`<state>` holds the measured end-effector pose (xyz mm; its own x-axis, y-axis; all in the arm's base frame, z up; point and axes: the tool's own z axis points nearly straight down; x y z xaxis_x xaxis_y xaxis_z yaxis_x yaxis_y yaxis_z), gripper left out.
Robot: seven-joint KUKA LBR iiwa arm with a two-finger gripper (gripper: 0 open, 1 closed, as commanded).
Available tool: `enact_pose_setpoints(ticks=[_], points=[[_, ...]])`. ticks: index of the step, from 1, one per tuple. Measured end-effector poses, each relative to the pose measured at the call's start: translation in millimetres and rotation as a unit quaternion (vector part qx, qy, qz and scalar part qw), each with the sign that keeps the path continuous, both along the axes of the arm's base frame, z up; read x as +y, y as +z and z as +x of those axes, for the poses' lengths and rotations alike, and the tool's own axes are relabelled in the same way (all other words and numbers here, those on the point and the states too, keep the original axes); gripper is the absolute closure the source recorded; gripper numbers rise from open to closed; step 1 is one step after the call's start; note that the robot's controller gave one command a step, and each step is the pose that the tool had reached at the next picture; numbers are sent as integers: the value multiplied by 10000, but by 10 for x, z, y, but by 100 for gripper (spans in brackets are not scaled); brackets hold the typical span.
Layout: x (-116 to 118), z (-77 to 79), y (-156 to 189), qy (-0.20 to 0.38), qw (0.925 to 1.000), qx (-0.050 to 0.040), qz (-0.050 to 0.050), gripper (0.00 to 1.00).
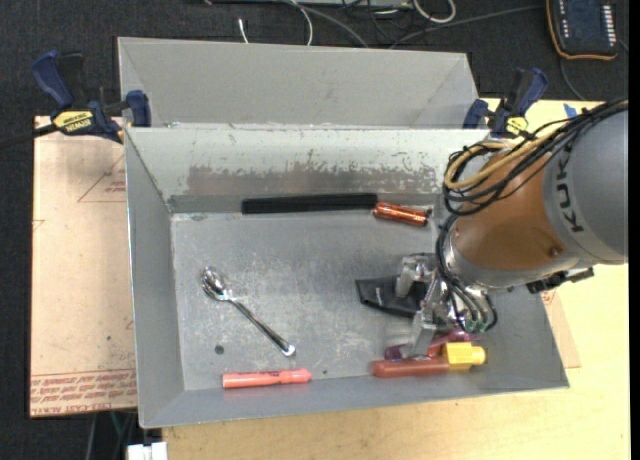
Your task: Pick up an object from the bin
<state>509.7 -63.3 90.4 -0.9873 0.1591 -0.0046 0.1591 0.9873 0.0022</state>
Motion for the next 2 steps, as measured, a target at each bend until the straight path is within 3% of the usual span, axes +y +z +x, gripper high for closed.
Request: enact_pose_setpoints(ticks=[1,2], points=[[-121,93,637,576,9983,-75,-14,0],[174,-28,81,-796,9968,17,14,0]])
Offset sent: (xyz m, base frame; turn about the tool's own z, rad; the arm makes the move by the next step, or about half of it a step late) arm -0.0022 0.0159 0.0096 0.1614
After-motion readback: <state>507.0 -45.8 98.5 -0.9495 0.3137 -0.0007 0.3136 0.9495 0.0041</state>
